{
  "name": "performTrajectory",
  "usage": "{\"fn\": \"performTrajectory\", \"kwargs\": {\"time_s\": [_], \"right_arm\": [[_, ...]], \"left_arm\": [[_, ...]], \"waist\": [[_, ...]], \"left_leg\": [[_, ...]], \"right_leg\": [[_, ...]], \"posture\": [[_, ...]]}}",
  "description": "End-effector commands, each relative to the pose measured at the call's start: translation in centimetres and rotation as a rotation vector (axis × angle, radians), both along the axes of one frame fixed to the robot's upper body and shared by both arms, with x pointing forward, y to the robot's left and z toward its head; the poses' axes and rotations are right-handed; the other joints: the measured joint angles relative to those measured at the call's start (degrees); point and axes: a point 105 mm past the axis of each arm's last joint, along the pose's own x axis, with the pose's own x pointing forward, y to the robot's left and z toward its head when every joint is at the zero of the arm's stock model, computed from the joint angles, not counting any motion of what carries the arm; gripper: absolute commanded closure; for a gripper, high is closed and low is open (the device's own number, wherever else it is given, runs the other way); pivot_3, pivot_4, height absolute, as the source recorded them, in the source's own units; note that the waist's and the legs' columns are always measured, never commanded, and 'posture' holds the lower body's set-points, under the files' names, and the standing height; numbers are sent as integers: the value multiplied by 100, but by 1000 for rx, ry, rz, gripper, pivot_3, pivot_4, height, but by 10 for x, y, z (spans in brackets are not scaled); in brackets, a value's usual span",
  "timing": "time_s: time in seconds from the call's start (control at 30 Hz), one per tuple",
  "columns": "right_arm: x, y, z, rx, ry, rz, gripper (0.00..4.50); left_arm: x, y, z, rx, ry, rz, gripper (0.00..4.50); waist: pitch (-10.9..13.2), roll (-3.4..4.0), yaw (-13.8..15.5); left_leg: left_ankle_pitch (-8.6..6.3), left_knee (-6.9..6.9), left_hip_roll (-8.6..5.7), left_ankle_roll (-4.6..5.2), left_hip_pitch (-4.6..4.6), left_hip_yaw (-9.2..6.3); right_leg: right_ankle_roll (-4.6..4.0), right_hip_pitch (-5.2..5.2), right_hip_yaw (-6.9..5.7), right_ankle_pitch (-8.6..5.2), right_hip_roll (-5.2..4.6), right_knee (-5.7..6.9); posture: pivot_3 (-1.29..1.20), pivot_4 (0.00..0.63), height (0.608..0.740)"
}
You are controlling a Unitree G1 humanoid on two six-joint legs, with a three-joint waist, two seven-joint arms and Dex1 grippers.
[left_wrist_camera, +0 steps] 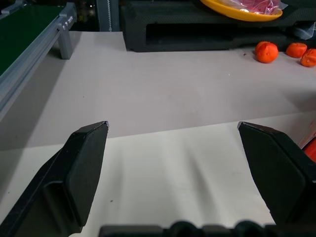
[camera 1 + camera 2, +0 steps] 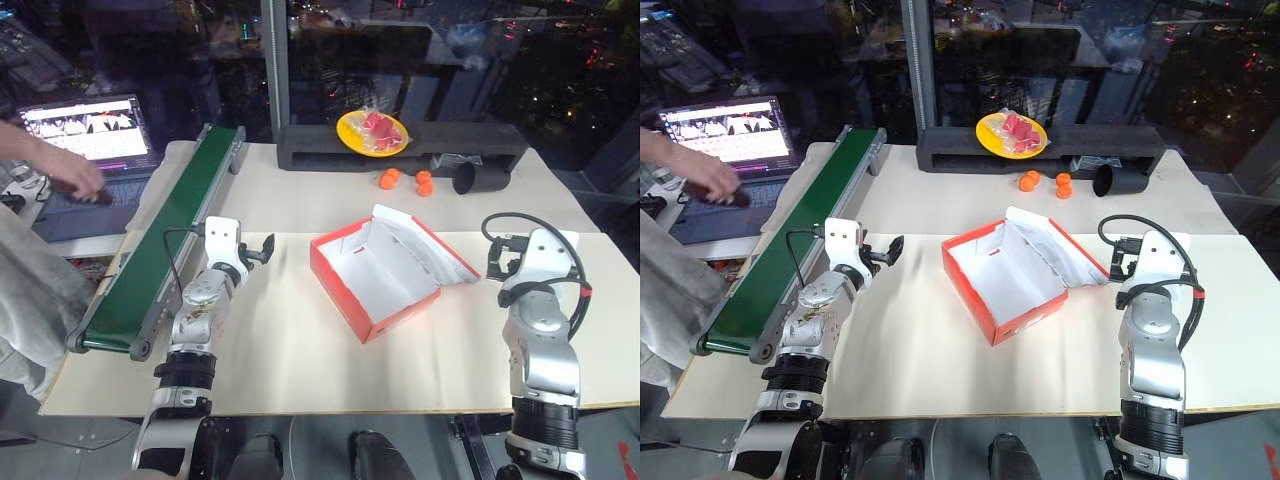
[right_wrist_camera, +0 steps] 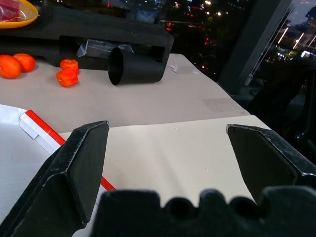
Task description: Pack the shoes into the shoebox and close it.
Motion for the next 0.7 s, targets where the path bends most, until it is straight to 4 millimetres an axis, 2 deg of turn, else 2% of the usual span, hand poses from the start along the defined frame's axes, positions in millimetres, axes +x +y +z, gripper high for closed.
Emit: {"fn": "performTrajectory", "kwargs": {"time_s": [0.03, 0.1, 0.17, 0.23, 0.27, 0.37, 0.43, 0.47, 0.57, 0.7], "right_arm": [[4, 17, 21, 4, -52, 110, 9], [12, 61, 28, 96, -36, 362, 9], [6, 103, 42, 193, -43, 626, 9], [-17, 150, 54, 230, -10, 950, 9], [-31, 167, 56, 207, 24, 1078, 9], [-57, 192, 47, 153, 136, 1290, 9], [-86, 211, 28, 97, 267, 1480, 9], [-93, 214, 19, 64, 319, 1519, 9], [-97, 221, 0, 14, 412, 1554, 9], [-91, 226, -6, -11, 417, 1547, 9]], "left_arm": [[4, -3, 17, 27, -69, -22, 0], [5, 12, 23, 19, -90, -3, 0], [4, 35, 28, -1, -101, 31, 0], [2, 60, 22, 34, -53, 49, 0], [1, 72, 18, 68, -22, 54, 0], [-2, 91, 13, 103, 14, 83, 0], [-4, 111, 5, 165, 87, 112, 0], [-5, 116, 1, 191, 114, 107, 0], [-7, 121, -6, 214, 171, 78, 0], [-5, 121, 0, 207, 174, 65, 0]], "waist": [[0, 0, 3], [0, 0, -18], [1, 2, -81], [2, 4, -126], [3, 4, -131], [3, 4, -101], [2, 1, 1], [3, 0, 28], [4, -3, 39], [4, -4, 51]], "left_leg": [[0, 0, 0, 0, 0, 0], [0, 0, 0, 0, 0, 0], [0, 0, 4, 0, 2, 2], [0, -1, 12, 0, 2, -8], [0, -1, 15, 1, 1, -16], [-2, -5, 14, 3, -2, -34], [-3, -4, 7, 3, -4, -37], [-3, -3, 4, 3, -6, -37], [-2, -2, 5, 2, -10, -37], [-1, 4, 7, 1, -6, -36]], "right_leg": [[0, 0, 0, 0, 0, 0], [0, 1, 0, 0, 0, 0], [0, -3, 4, 1, 4, 2], [-2, -4, 1, 0, 14, 9], [-3, -4, -4, 0, 18, 11], [-5, 3, -30, -2, 13, 6], [-5, 11, -40, -2, 2, -2], [-5, 12, -41, -2, -2, -7], [-6, 5, -44, -3, -2, -6], [-9, 5, -44, -1, 0, 1]], "posture": [[0, 150, 740], [0, 150, 740], [0, 150, 740], [0, 150, 740], [0, 150, 740], [0, 150, 740], [0, 150, 740], [0, 150, 740], [0, 150, 740], [0, 150, 740]]}}
